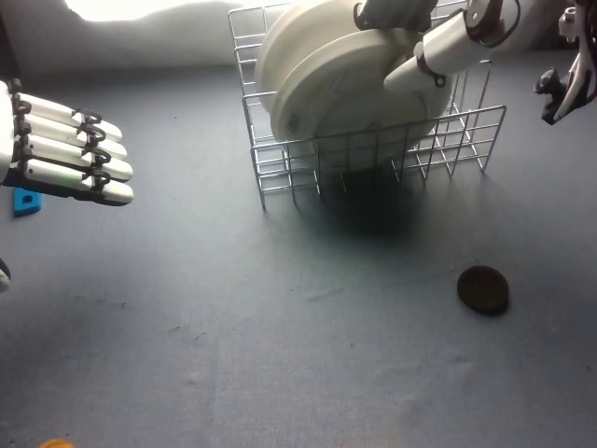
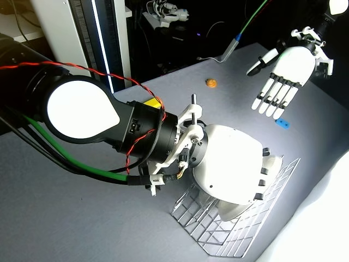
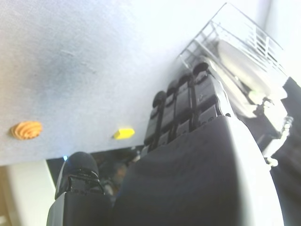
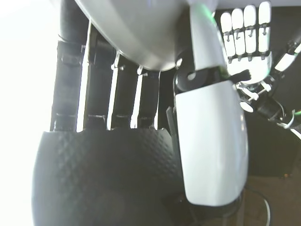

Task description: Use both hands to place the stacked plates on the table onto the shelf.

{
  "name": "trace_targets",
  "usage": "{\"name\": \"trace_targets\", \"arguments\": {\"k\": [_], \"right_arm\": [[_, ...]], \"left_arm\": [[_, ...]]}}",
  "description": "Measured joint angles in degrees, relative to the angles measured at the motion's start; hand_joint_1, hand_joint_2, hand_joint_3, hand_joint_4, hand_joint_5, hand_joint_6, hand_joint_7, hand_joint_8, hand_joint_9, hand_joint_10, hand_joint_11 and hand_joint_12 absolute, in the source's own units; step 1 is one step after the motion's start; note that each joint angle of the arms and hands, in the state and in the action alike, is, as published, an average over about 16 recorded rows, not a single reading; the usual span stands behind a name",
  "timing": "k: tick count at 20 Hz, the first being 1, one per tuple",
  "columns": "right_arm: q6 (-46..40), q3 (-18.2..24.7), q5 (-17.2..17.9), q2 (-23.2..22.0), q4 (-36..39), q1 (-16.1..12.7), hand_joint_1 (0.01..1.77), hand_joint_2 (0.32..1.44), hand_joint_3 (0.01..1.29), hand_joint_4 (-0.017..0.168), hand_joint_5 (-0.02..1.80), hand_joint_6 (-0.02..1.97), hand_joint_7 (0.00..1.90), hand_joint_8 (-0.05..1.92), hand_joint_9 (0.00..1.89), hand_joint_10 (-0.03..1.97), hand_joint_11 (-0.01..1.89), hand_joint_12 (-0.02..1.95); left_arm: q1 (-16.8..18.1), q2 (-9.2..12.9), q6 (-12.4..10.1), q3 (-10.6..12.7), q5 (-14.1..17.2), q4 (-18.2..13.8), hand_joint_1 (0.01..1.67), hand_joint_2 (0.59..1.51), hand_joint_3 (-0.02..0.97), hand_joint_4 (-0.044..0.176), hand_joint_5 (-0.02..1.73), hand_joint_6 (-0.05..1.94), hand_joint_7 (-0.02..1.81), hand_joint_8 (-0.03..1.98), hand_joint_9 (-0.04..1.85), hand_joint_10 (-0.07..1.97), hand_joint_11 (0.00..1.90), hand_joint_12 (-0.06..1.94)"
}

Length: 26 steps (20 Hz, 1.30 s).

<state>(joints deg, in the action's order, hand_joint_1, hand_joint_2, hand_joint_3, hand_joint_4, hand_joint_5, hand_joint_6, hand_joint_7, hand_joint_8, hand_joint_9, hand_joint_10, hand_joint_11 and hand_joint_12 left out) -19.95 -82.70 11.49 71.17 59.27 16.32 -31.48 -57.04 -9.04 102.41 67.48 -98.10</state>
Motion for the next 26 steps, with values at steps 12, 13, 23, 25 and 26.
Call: {"name": "trace_targets", "arguments": {"k": [12, 13, 23, 25, 26], "right_arm": [[0.5, 0.2, 1.7, -1.2, -0.1, -1.9, 1.01, 1.0, 0.01, -0.007, 0.73, 0.02, 0.85, 0.01, 0.96, 0.02, 0.52, 1.2], [0.7, 0.5, 1.9, -1.6, -0.1, -2.2, 1.0, 1.01, 0.01, -0.007, 0.71, 0.02, 0.83, 0.01, 0.94, 0.02, 0.48, 1.22], [4.6, 8.2, 5.2, -10.3, 0.1, -5.1, 0.95, 1.05, 0.01, -0.007, 0.57, 0.01, 0.65, 0.01, 0.7, 0.02, 0.2, 1.34], [5.6, 11.0, 6.0, -13.3, 0.2, -5.3, 0.95, 1.06, 0.01, -0.007, 0.56, 0.01, 0.64, 0.01, 0.67, 0.02, 0.17, 1.35], [6.1, 12.4, 6.3, -14.8, 0.2, -5.3, 0.94, 1.06, 0.01, -0.007, 0.55, 0.01, 0.63, 0.01, 0.66, 0.02, 0.16, 1.35]], "left_arm": [[-0.1, 0.0, -0.8, -0.2, 0.0, -0.2, 0.02, 1.13, 0.004, 0.004, 0.02, 0.01, 0.02, -0.01, 0.02, 0.01, 0.02, 0.02], [-0.1, 0.0, -1.0, -0.3, 0.1, -0.2, 0.02, 1.13, 0.004, 0.004, 0.02, 0.01, 0.02, -0.01, 0.02, 0.01, 0.02, 0.02], [1.9, 0.5, -3.6, -2.3, 1.3, -0.6, 0.02, 1.121, 0.003, 0.005, 0.02, 0.01, 0.02, -0.01, 0.02, 0.01, 0.02, 0.02], [2.5, 0.6, -3.9, -2.8, 1.6, -0.8, 0.02, 1.119, 0.003, 0.004, 0.02, 0.01, 0.02, -0.01, 0.02, 0.01, 0.02, 0.02], [2.8, 0.7, -4.0, -3.0, 1.8, -0.9, 0.02, 1.118, 0.003, 0.004, 0.02, 0.01, 0.02, -0.01, 0.02, 0.01, 0.02, 0.02]]}}
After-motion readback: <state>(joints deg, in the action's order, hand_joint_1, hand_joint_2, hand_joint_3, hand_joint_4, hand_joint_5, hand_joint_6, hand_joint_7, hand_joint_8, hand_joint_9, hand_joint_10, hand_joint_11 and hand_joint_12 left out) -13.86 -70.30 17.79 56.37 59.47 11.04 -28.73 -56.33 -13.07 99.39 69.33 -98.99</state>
